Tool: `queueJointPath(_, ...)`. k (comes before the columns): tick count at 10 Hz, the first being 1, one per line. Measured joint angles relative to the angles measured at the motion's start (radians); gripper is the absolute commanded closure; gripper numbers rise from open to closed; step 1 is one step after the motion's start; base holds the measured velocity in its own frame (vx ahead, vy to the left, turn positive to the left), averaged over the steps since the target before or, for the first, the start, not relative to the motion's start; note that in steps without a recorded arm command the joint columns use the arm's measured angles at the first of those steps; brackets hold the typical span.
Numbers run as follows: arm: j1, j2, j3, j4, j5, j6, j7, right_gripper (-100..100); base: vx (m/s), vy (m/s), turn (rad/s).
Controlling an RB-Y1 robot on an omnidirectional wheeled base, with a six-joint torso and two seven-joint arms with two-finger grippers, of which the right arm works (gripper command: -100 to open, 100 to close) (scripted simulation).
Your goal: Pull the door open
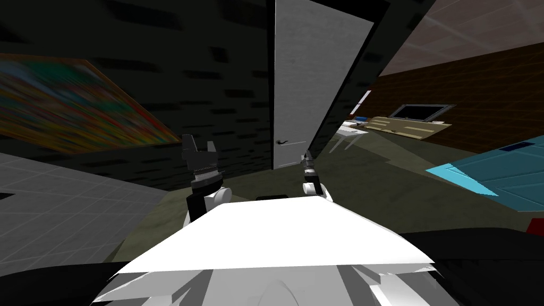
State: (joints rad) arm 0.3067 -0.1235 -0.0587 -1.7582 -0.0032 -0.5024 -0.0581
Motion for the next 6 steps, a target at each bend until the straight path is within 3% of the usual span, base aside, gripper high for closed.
queueJointPath(6,-0.064,-0.036,0.003,0.16,0.03,-0.034,-0.051,-100,0.073,0.015,0.028)
